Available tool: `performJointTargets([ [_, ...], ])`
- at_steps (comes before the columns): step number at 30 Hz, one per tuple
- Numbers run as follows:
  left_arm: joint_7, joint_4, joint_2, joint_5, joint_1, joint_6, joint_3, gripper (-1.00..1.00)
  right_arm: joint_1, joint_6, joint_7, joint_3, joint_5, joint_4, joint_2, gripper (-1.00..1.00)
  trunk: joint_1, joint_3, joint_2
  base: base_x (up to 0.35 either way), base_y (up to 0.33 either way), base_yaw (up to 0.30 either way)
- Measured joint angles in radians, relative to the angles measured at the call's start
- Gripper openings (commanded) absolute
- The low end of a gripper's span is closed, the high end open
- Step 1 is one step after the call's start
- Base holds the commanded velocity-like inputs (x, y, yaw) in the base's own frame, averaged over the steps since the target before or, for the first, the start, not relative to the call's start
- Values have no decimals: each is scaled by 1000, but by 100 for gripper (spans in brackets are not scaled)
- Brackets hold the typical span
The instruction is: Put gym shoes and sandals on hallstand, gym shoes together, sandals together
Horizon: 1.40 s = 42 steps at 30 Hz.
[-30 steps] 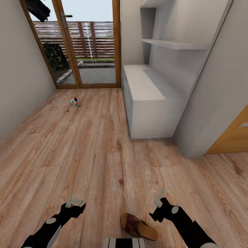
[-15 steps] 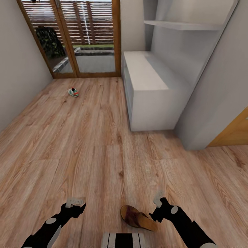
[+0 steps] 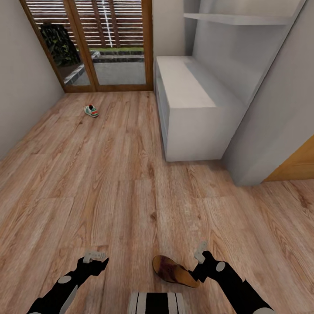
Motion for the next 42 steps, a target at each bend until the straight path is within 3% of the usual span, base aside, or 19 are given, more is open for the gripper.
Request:
performJointTargets([
  [17, 0, 0, 0, 0, 0, 0, 0, 100, 0, 0, -99, 9, 0, 33, 43, 100, 0, 0, 0, 0, 0, 0],
  [26, 0, 0, 1, 0, 0, 1, 0, 100, 0, 0, -113, 82, -3, 46, 48, 100, 0, 0, 0, 0, 0, 0],
  [36, 0, 0, 0, 0, 0, 1, 0, 100, 0, 2, -114, 122, -2, 98, 49, 100, 0, 0, 0, 0, 0, 0],
  [37, 0, 0, 0, 0, 0, 1, 0, 100, 0, 2, -114, 156, -2, 108, 50, 100, 0, 0, 0, 0, 0, 0],
  [42, 0, 0, 0, 0, 0, 1, 0, 100, 0, 3, -114, 205, -3, 114, 49, 100, 0, 0, 0, 0, 0, 0],
])
